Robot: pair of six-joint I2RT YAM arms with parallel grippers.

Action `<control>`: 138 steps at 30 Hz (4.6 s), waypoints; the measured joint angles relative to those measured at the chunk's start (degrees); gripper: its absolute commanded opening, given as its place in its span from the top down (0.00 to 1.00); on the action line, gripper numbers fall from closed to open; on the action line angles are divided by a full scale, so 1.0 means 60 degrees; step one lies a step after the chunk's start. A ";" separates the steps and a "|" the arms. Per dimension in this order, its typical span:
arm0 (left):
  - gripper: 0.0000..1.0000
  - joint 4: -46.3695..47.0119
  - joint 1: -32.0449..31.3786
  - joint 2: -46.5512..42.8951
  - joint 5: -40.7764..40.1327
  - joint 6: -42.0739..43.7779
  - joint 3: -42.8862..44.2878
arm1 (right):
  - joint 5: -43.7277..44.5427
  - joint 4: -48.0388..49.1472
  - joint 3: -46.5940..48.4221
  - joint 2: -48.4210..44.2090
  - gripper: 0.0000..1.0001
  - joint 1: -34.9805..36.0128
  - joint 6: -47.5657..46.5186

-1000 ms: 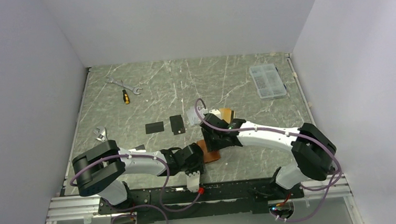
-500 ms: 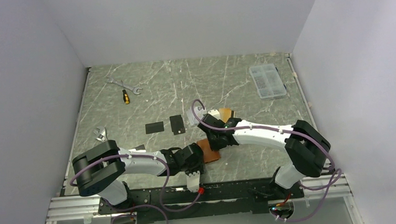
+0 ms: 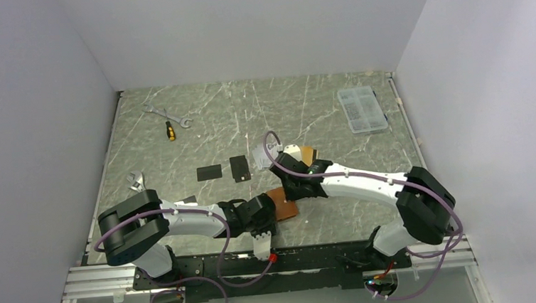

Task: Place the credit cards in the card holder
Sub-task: Close the card holder at the center of the board, then reset both arms

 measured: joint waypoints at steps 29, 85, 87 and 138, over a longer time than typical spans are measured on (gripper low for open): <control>0.90 -0.0270 -0.0033 0.0000 -0.0007 -0.0080 0.0120 | -0.1333 0.1610 -0.0630 0.0306 1.00 -0.0135 -0.0189; 0.92 -0.0845 -0.0175 0.0084 -0.0098 -0.0583 0.0470 | -0.1836 0.2426 -0.1417 -0.0131 1.00 -0.0080 -0.0142; 0.92 -0.0845 -0.0200 0.0095 -0.0146 -0.0630 0.0477 | -0.2004 0.2473 -0.1395 0.0055 1.00 -0.0066 -0.0142; 0.01 -0.9136 1.0721 -0.3512 0.5278 -1.2029 0.5978 | -0.2007 0.0503 0.0922 0.0127 0.00 -0.0004 0.1902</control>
